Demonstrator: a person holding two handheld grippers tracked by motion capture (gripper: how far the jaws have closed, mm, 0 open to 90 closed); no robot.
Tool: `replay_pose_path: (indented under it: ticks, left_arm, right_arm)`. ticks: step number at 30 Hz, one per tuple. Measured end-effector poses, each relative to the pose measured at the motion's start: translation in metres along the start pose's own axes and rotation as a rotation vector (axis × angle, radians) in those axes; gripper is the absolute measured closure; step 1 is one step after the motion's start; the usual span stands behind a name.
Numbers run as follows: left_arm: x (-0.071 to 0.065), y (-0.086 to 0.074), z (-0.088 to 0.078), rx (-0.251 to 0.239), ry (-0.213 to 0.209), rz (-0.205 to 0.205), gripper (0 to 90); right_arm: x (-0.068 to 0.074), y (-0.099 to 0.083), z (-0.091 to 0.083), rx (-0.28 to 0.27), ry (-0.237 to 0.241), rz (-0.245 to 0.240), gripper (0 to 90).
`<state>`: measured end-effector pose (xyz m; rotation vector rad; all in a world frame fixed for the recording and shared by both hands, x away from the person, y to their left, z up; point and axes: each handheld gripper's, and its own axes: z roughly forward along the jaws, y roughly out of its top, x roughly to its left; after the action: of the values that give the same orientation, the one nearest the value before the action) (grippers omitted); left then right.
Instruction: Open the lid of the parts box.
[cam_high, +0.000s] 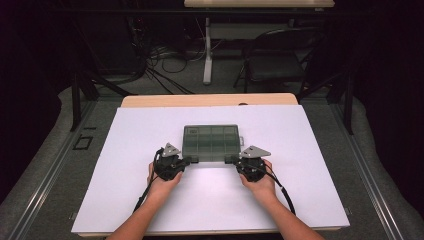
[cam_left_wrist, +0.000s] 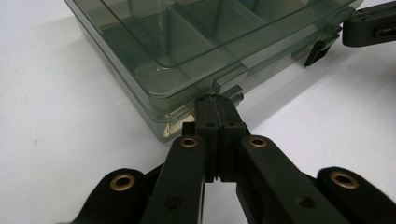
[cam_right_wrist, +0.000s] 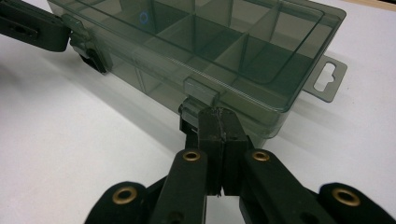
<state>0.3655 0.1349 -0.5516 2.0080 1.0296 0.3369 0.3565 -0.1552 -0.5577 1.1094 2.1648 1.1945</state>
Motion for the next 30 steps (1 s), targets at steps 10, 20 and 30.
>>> replay_pose_path:
  ticks: [10,20,30]
  left_arm:
    - [-0.001,0.005,-0.006,-0.039,0.003,-0.01,90.0]
    - [0.004,0.008,-0.012,-0.056,0.014,-0.047,90.0]
    - [0.007,0.016,-0.016,-0.065,0.015,-0.061,90.0]
  right_arm:
    - [-0.003,0.005,-0.006,-0.025,-0.005,0.012,90.0]
    - [-0.005,0.011,-0.008,-0.046,-0.015,0.022,90.0]
    - [-0.007,0.016,-0.01,-0.044,-0.017,0.034,90.0]
